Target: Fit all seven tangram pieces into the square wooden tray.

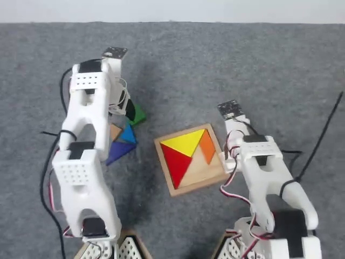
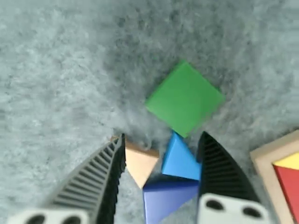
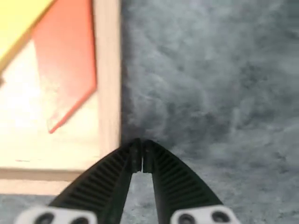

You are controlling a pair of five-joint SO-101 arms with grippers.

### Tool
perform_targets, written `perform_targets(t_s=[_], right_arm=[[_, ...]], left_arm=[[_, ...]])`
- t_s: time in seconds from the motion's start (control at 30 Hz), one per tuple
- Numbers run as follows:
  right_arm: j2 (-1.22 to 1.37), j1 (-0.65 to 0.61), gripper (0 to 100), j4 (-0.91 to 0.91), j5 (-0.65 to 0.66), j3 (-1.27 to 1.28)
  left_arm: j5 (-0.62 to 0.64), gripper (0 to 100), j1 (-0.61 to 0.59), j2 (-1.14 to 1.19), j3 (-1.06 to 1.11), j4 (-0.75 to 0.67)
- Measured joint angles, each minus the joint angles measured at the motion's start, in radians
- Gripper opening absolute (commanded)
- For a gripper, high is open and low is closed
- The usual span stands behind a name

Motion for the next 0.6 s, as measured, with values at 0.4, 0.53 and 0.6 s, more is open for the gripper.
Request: perform_targets(t_s=[0.4, 0.53, 0.6], right_arm=[[-0.023, -0.006, 2.6, 0.020, -0.049, -0.006], [-0.143, 0.049, 2.7, 0.021, -0.075, 0.018], [-0.218, 0.071, 2.7, 0.021, -0.080, 0.060]], left_arm=[[-0.132, 21, -0.193, -0.037, -0.003, 0.118], [-0.189, 21, -0.183, -0.147, 0.132, 0.100], [-0.199, 21, -0.163, -0.210, 0.253, 0.035]])
